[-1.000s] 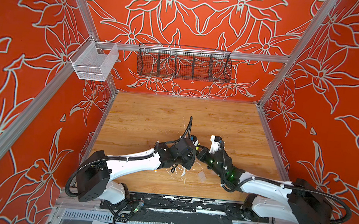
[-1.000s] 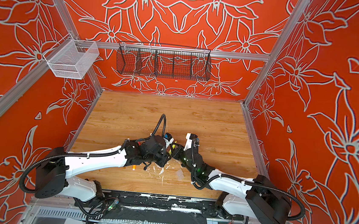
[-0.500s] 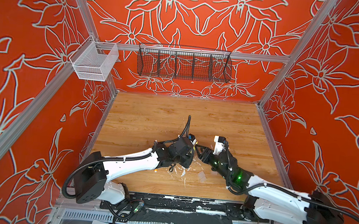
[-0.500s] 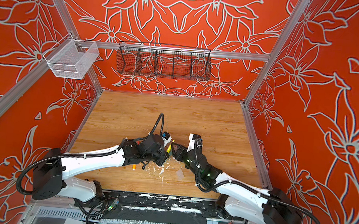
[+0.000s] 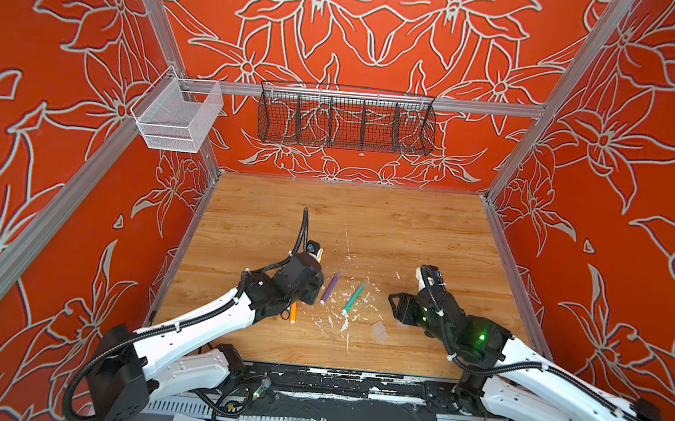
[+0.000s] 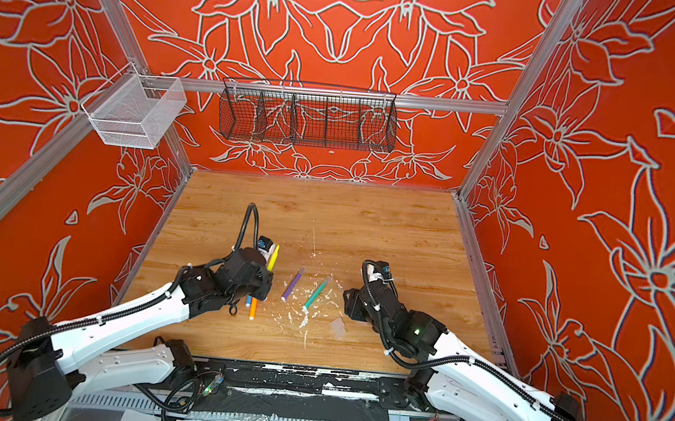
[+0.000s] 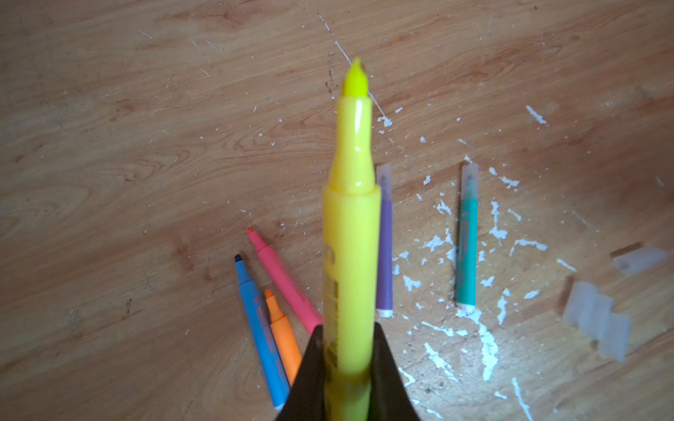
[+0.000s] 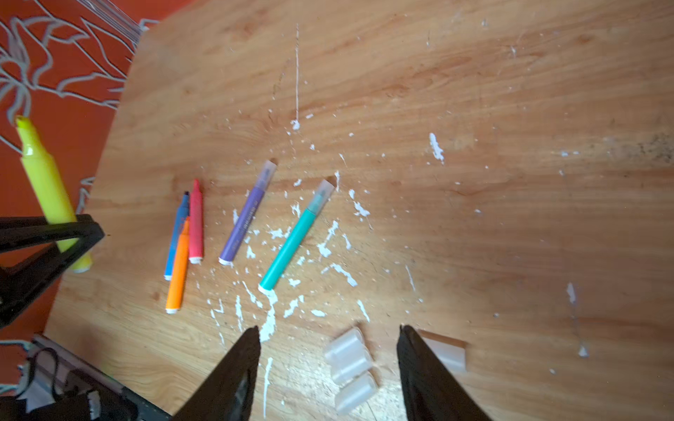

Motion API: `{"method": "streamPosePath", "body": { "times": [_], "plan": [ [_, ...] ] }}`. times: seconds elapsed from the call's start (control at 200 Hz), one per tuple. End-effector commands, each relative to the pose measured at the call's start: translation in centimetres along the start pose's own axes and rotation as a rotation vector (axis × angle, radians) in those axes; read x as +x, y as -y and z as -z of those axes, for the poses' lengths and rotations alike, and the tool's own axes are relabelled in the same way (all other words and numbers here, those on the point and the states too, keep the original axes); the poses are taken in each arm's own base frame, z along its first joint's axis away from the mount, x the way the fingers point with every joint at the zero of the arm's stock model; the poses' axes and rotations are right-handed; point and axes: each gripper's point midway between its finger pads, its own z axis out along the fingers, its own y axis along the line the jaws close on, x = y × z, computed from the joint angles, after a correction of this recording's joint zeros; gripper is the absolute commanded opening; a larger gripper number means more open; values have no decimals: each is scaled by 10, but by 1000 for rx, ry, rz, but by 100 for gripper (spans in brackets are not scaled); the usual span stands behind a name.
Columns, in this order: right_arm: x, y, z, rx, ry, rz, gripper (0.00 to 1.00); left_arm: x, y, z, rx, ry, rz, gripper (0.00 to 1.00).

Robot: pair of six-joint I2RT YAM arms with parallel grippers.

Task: Insert the pens into the pen caps
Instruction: 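Move the right gripper back over the translucent caps while the left holds the highlighter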

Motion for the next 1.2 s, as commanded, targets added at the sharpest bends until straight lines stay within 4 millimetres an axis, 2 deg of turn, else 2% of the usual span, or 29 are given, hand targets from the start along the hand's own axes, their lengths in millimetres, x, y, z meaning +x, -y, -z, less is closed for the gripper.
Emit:
{"method": "streamPosePath", "body": {
  "times": [0.0,0.18,0.385,0.595,1.196],
  "plan": [
    [34,28,-4,117,-144,49,62,-10,3,11,54,116,-9,0],
    [59,52,-15,174,-191,-3,59,-6,7,14,105,151,12,0],
    [68,66,-13,190,-194,-14,60,-4,0,11,53,136,25,0],
    [81,75,-22,227,-232,-3,62,-4,-1,14,59,149,29,0],
    [81,94,-41,350,-220,24,65,-3,-2,14,54,149,32,0]
  ]
}}
